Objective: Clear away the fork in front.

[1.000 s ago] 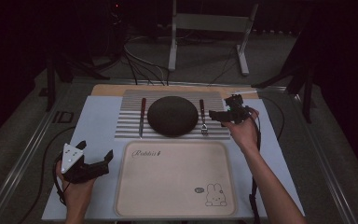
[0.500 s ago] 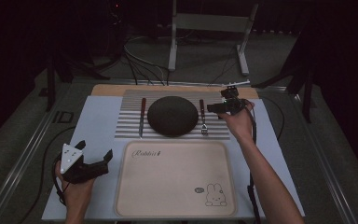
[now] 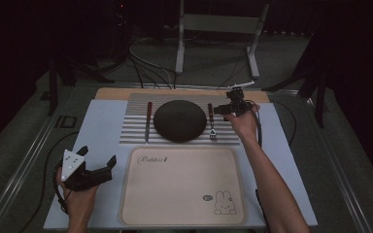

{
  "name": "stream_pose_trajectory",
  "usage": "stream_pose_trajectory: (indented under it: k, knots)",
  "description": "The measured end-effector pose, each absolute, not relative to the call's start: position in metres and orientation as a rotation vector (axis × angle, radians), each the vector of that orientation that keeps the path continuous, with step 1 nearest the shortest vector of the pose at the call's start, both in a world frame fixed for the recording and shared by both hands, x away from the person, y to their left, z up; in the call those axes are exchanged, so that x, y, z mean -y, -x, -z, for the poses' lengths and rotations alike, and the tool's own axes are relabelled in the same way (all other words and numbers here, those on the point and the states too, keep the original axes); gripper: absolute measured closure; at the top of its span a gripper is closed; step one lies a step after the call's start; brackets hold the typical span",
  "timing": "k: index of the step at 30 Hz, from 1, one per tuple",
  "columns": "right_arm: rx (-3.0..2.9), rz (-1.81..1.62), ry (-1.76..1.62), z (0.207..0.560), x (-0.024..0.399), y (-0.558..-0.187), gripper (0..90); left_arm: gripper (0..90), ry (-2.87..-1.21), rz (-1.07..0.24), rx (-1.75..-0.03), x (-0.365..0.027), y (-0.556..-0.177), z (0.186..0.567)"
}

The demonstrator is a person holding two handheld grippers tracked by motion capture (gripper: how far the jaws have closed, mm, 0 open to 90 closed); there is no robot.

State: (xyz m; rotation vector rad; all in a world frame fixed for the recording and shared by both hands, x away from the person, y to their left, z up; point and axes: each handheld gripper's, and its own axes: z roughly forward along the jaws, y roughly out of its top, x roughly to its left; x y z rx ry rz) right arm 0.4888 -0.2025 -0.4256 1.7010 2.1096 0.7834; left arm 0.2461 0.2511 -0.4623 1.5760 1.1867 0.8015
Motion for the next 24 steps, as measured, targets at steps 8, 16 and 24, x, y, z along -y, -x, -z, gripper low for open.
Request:
stream_pose_trajectory:
  k: [8,16,24]
  knots:
    - [-2.118,-0.748,-1.735,0.434,0.195,-0.499,9.9,0.0,-1.558,-0.798,-1.194,-0.253,-0.245,0.462]
    - [-2.133,-0.711,-1.766,0.442,0.190,-0.507,10.7,0.0,-1.542,-0.797,-1.199,-0.255,-0.245,0.462]
    - [-2.161,-0.675,-1.774,0.452,0.181,-0.513,14.2,0.0,-1.512,-0.786,-1.214,-0.259,-0.244,0.462]
